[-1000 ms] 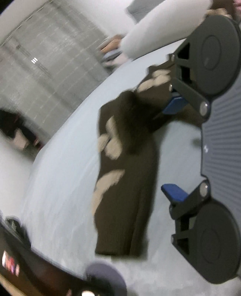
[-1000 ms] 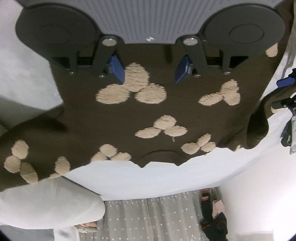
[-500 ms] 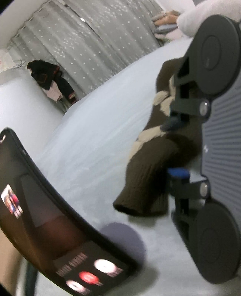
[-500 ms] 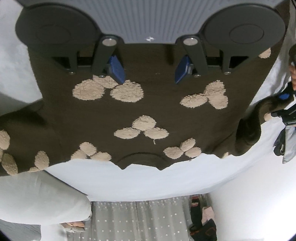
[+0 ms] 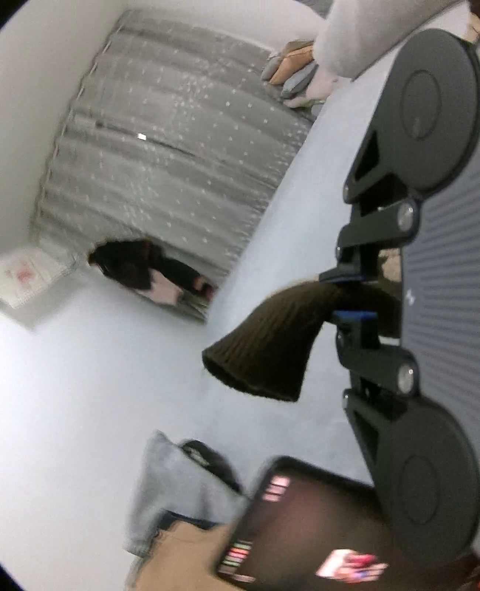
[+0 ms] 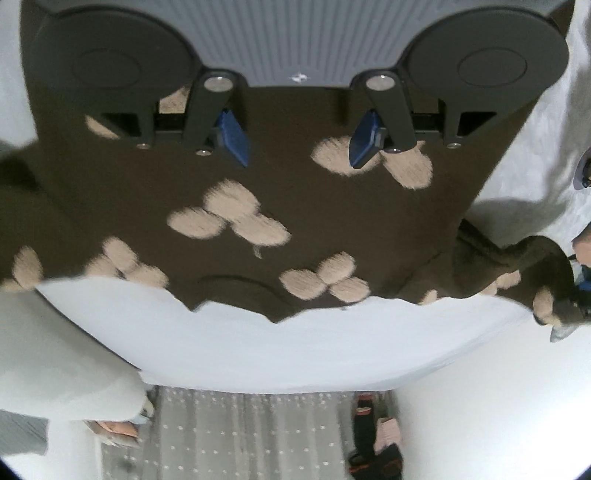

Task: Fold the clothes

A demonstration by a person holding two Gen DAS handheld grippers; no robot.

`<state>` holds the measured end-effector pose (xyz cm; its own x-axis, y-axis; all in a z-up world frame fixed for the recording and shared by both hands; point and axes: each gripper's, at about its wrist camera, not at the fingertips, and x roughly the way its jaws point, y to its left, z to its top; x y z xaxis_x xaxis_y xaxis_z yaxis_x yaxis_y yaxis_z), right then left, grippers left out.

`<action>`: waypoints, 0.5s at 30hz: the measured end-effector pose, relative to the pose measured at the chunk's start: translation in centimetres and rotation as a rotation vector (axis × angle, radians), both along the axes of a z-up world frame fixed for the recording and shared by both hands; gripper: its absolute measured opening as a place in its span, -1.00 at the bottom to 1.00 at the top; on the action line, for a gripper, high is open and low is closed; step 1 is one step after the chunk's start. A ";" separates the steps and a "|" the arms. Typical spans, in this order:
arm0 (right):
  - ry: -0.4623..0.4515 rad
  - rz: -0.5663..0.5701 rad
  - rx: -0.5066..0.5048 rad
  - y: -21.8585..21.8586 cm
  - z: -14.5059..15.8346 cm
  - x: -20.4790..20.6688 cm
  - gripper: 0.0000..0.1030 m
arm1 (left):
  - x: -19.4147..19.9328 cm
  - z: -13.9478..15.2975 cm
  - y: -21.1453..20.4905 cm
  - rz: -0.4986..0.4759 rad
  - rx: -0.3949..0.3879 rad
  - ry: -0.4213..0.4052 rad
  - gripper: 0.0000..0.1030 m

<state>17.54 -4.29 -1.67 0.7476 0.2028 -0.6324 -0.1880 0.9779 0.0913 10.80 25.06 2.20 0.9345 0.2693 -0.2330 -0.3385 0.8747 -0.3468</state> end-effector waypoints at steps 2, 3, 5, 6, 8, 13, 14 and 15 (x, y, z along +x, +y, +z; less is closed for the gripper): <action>-0.008 0.021 -0.006 1.4 0.1 1.5 0.23 | 0.5 0.4 0.6 0.008 0.016 -0.002 -0.74; -0.011 0.032 -0.007 2.2 0.1 2.3 0.23 | 1.0 0.7 1.0 0.015 0.015 -0.002 -0.74; -0.018 0.056 -0.003 3.9 0.0 4.1 0.23 | 1.8 1.3 1.7 0.031 0.020 -0.005 -0.75; -0.022 0.068 0.001 4.8 0.0 5.0 0.23 | 1.8 1.6 2.0 0.040 0.028 -0.004 -0.75; -0.028 0.095 0.015 6.8 -0.2 6.7 0.23 | 1.9 1.9 2.4 0.053 0.042 0.004 -0.75; -0.007 0.149 0.043 12.2 -1.7 10.0 0.15 | 2.9 1.9 2.0 0.052 0.066 0.040 -0.70; -0.008 0.159 0.045 13.1 -2.0 10.4 0.15 | 3.0 1.8 1.9 0.048 0.069 0.046 -0.67; -0.011 0.172 0.045 14.1 -2.1 10.6 0.17 | 3.0 1.7 1.8 0.044 0.069 0.048 -0.58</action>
